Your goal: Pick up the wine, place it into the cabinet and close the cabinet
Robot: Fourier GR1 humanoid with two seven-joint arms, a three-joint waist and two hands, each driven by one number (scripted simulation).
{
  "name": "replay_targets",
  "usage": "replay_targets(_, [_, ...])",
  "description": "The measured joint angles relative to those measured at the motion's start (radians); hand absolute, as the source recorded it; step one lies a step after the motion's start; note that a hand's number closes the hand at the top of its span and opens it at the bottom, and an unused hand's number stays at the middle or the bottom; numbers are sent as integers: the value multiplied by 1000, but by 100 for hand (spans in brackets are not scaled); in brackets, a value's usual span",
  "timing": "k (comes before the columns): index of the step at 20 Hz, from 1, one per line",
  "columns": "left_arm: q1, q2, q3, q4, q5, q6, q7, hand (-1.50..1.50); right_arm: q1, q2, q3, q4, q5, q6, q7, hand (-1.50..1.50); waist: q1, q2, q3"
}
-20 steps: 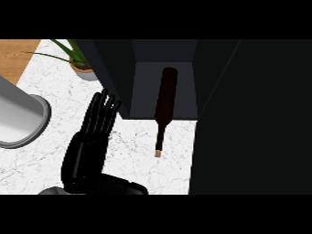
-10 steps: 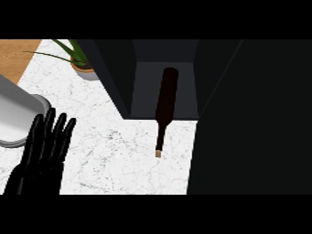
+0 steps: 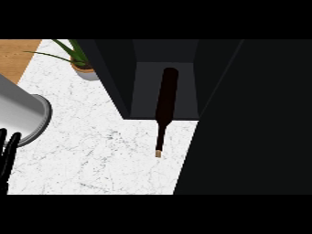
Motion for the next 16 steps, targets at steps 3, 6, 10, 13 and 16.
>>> replay_targets(3, [81,20,63,-13,26,-69,-20,-150,-58,40,100,-9,95,-77,42,150,3,-1,0])
replay_targets(6, [147,43,142,2,57,-157,-42,-150,-132,59,183,16,182,-154,61,150,5,-1,-1])
replay_targets(10, [185,64,240,14,112,-235,-30,-150,-293,73,282,99,263,-297,77,150,7,1,-1])
replay_targets(13, [231,81,321,18,152,-309,-23,-150,-394,45,305,134,285,-378,93,150,12,1,-1])
replay_targets(16, [253,98,387,29,194,-371,-2,-150,-526,63,321,245,297,-475,88,150,17,2,0])
